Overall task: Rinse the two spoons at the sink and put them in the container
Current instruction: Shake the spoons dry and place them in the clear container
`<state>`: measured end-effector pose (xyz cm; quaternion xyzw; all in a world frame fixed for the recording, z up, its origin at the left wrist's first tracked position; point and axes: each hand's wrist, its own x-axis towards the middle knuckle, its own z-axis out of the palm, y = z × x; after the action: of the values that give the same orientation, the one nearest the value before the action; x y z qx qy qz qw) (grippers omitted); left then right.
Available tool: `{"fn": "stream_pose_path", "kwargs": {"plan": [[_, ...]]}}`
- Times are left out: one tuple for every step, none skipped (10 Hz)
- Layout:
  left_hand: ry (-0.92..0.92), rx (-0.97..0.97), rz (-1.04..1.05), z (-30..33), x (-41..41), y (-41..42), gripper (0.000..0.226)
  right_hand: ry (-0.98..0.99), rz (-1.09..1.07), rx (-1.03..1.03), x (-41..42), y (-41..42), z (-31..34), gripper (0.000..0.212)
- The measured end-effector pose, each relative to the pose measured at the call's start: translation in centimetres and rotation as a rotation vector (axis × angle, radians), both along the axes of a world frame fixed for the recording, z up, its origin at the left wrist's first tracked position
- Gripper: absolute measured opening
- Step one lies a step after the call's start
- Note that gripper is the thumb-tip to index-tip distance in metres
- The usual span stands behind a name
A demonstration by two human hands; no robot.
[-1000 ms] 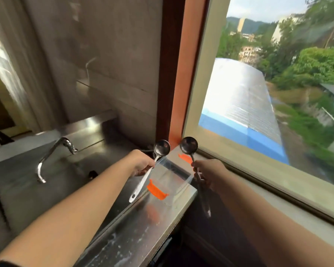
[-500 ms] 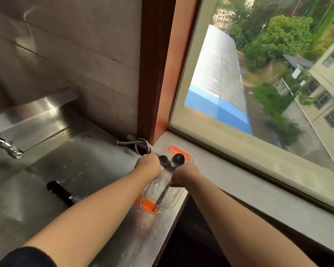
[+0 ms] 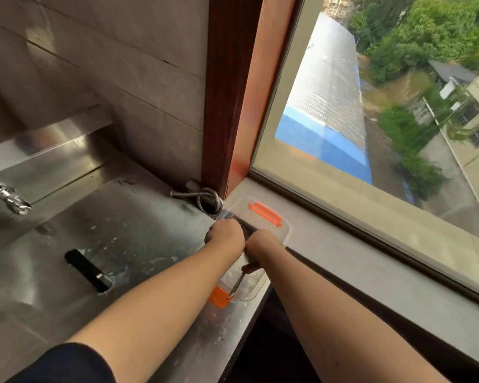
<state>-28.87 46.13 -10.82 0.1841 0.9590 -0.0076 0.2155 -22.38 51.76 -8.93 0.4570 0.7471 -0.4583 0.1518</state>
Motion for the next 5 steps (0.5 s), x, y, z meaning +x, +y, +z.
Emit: {"fn": "stream_pose_path", "kwargs": {"plan": [[0.019,0.03,-0.057,-1.0,0.3,-0.7,0.038,-0.208,0.116,-0.027,-0.9,-0.2,0.0,0.032],[-0.013,0.036,-0.077,-0.2,0.8,-1.3,0.037,-0.448,0.1,-0.13,-0.9,0.8,-1.1,0.03],[-0.003,0.067,-0.141,0.5,1.4,-3.1,0.037,-0.527,0.287,-0.123,-0.4,0.5,0.2,0.023],[0.016,0.219,-0.15,1.7,2.2,-6.3,0.027,-0.309,0.401,-0.015,-0.9,0.6,1.1,0.04],[0.146,0.412,-0.205,3.3,4.1,-9.2,0.02,-0.273,0.629,0.39,-0.9,1.8,2.2,0.03]]}}
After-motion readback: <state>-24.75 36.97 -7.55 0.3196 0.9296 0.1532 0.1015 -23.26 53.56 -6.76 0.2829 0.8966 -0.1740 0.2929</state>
